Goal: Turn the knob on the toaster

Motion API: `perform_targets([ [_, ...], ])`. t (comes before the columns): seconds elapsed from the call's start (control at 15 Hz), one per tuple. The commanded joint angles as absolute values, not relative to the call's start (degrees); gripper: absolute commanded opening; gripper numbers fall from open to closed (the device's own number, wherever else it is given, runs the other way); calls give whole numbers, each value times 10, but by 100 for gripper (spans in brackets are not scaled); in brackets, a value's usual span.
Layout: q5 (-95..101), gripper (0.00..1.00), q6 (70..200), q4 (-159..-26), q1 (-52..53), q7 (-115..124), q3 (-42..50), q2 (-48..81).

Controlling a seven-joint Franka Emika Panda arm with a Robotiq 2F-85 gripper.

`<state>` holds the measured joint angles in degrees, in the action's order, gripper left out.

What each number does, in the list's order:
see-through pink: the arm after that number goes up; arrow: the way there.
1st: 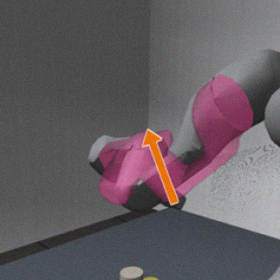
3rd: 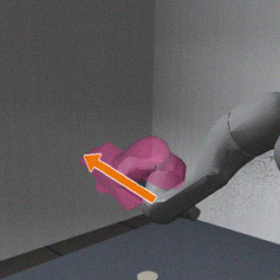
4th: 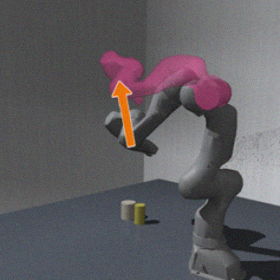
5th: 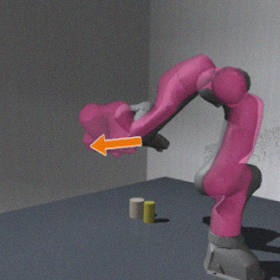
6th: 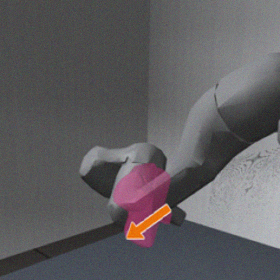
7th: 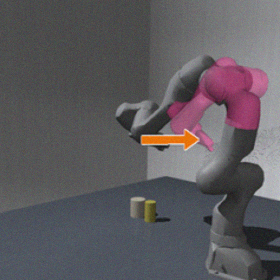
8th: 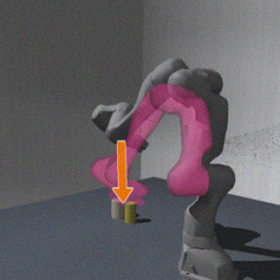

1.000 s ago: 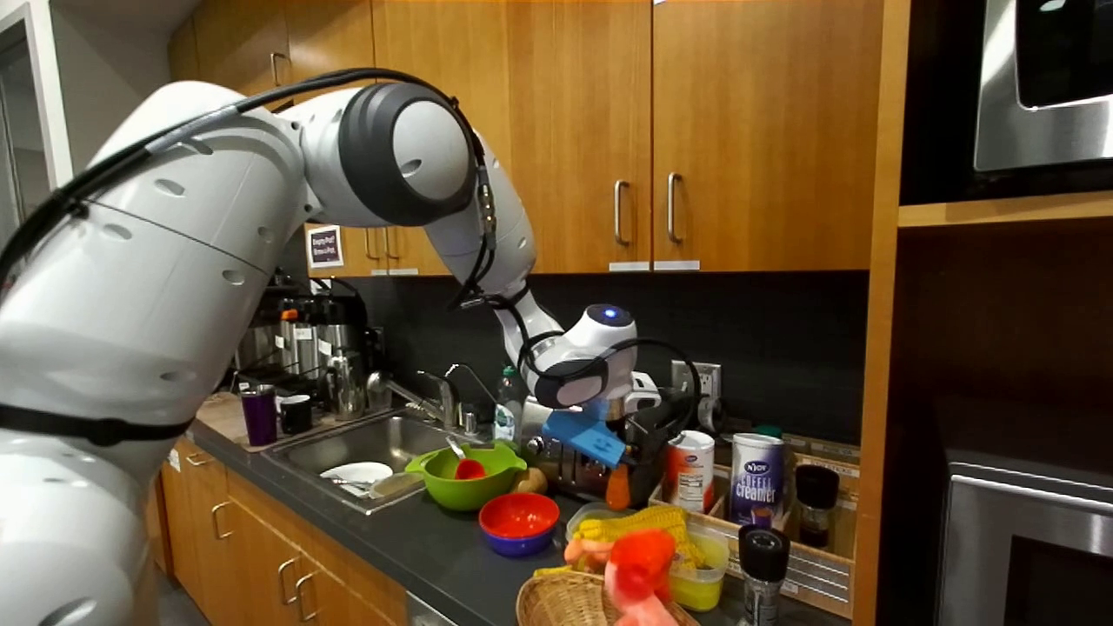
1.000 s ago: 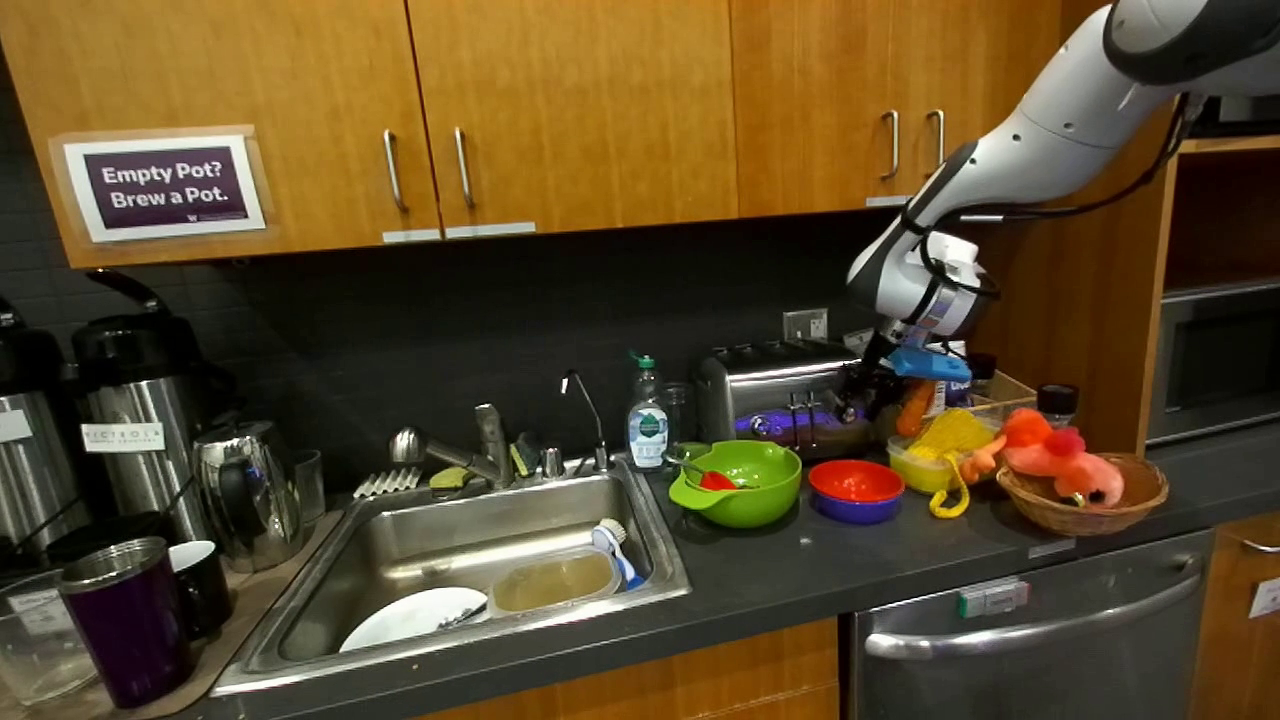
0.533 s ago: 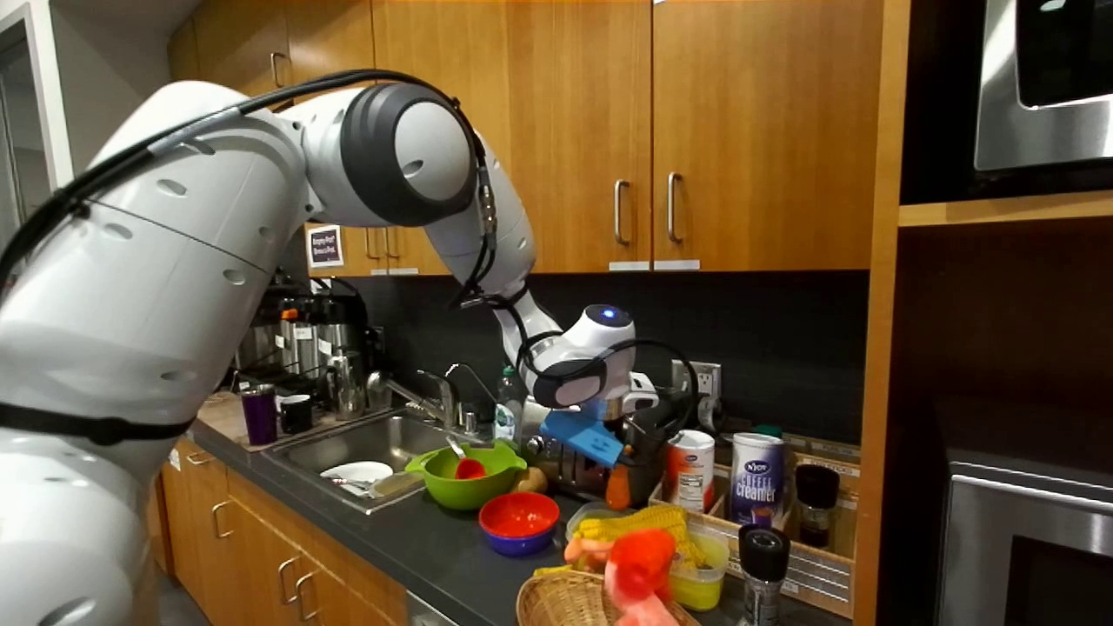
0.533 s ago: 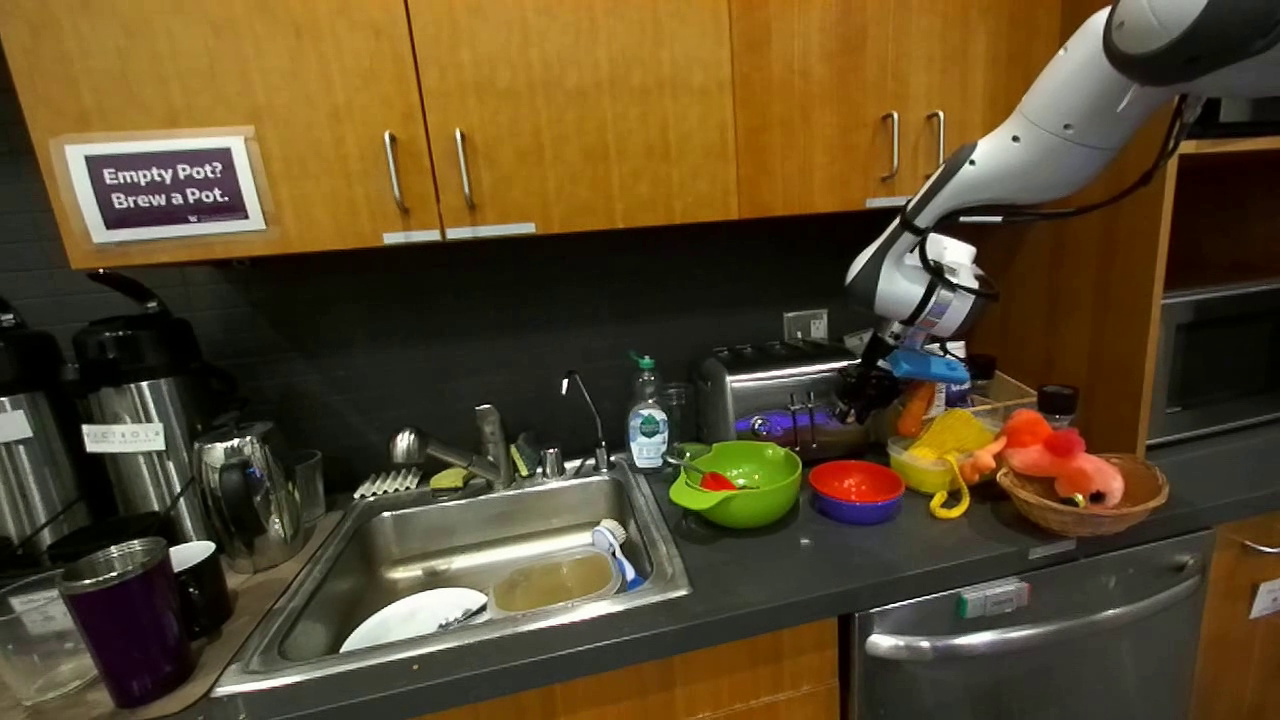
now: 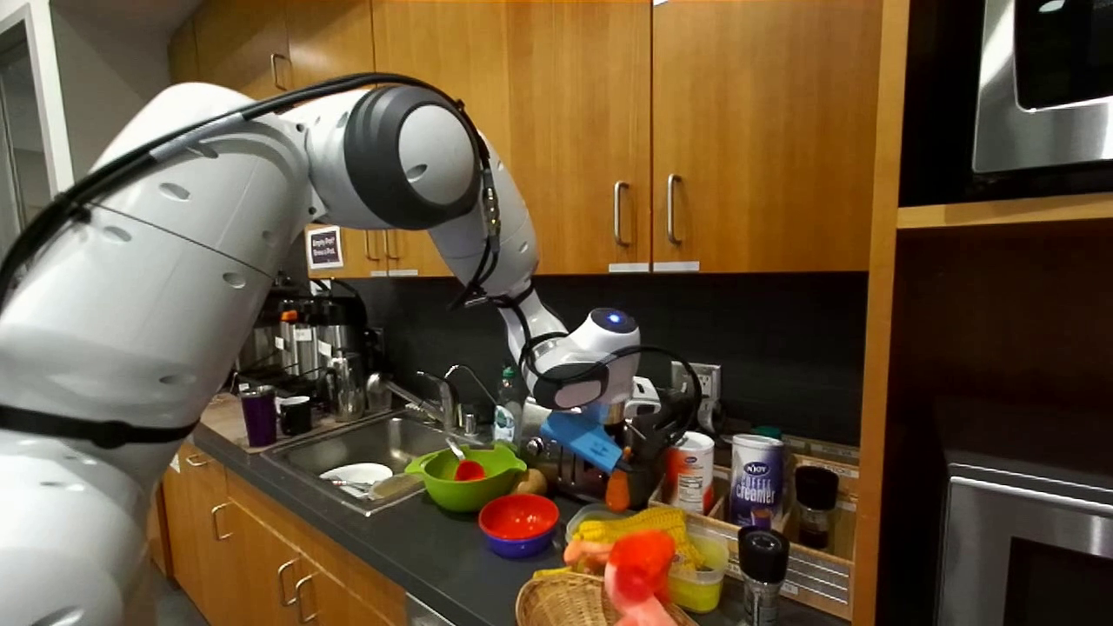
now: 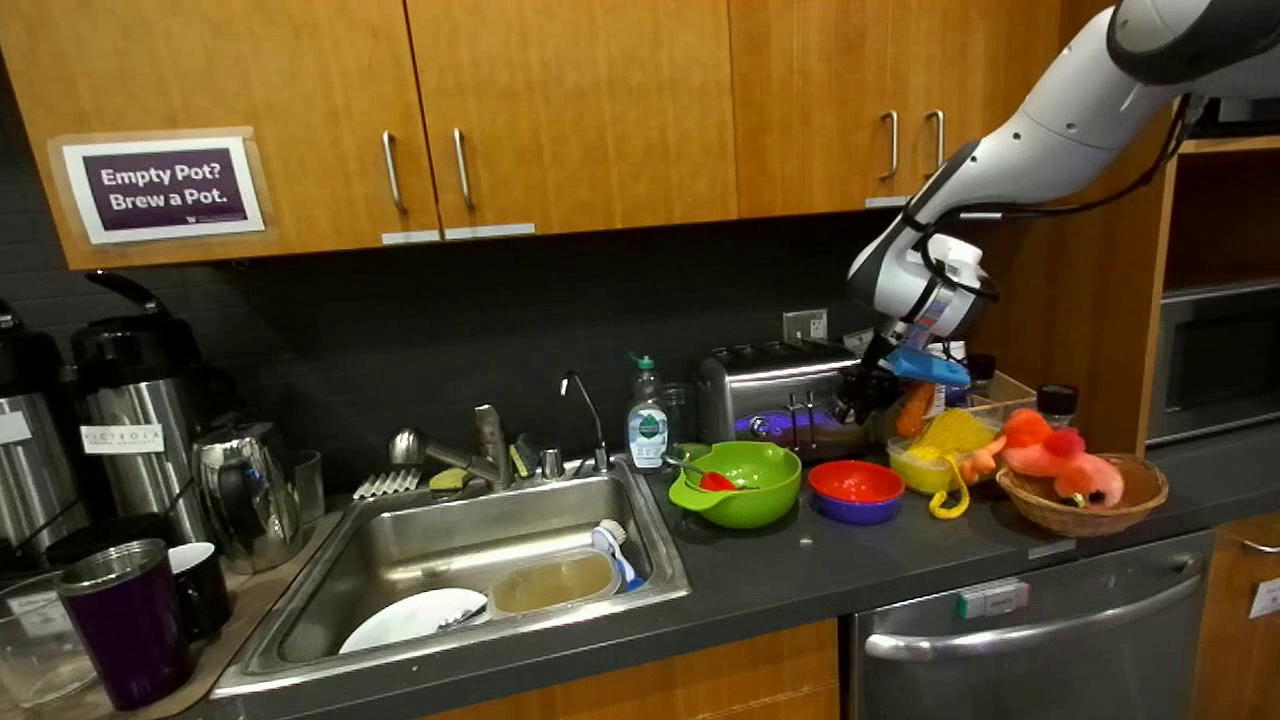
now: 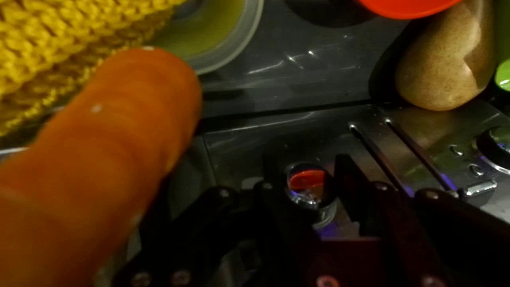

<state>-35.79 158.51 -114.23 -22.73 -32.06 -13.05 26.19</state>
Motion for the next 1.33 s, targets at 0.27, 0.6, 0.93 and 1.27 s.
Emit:
perform_targets([
  [0.27,-503,14,1539,-1110,-310,-440,-215,279],
  [0.6,-616,14,1485,-1103,-269,-519,-155,275],
  [0.93,-708,14,1434,-1101,-229,-576,-92,272],
  [1.27,-760,14,1393,-1101,-193,-606,-41,273],
])
